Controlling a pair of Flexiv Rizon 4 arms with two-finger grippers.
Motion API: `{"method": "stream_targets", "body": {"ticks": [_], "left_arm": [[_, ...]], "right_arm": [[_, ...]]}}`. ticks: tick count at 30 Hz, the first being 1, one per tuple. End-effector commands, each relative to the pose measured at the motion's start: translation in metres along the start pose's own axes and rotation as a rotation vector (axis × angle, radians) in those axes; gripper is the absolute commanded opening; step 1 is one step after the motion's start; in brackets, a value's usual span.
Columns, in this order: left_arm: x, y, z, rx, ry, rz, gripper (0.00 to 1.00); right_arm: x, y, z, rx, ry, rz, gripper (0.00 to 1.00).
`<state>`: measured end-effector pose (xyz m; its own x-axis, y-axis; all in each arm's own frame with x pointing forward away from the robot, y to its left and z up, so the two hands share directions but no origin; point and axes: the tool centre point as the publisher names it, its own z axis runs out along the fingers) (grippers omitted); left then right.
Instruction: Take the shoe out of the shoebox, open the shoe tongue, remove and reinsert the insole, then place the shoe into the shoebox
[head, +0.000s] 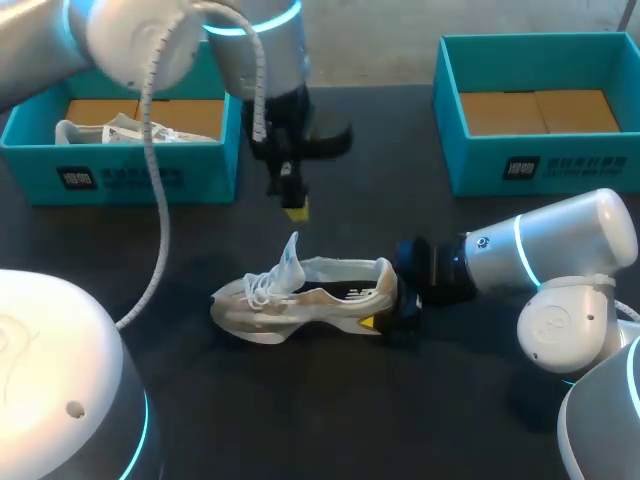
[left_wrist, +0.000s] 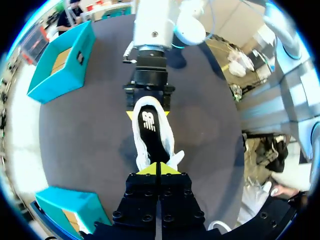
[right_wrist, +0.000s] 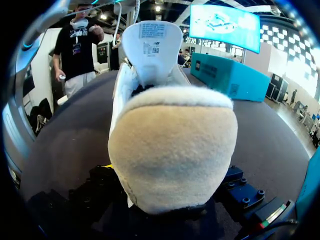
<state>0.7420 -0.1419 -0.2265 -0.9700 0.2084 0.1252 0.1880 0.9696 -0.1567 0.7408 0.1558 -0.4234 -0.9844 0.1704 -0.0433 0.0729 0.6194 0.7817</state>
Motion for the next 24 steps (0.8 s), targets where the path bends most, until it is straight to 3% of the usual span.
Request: {"method": "stream_targets", "body": {"ticks": [1, 4, 12, 15, 24], "left_arm": [[-0.005, -0.016, 0.028, -0.047, 0.03, 0.054, 0.0], [-0.003, -0.019, 0.043, -0.064, 0.015, 0.081, 0.0], [0.005, -0.032, 0.074, -0.007, 0.036, 0.114, 0.0], [0.008, -0.035, 0.084, 0.003, -0.01, 0.056, 0.0], [0.008, -0.035, 0.084, 0.003, -0.01, 0.056, 0.0]], "right_arm": [[0.001, 0.001, 0.002, 0.008, -0.004, 0.001, 0.0], [0.001, 0.001, 0.002, 0.008, -0.004, 0.001, 0.0], [0.001, 0.001, 0.002, 0.008, -0.004, 0.001, 0.0], [0.001, 0.001, 0.002, 0.008, -0.004, 0.001, 0.0], [0.001, 0.001, 0.002, 0.008, -0.004, 0.001, 0.0]]}}
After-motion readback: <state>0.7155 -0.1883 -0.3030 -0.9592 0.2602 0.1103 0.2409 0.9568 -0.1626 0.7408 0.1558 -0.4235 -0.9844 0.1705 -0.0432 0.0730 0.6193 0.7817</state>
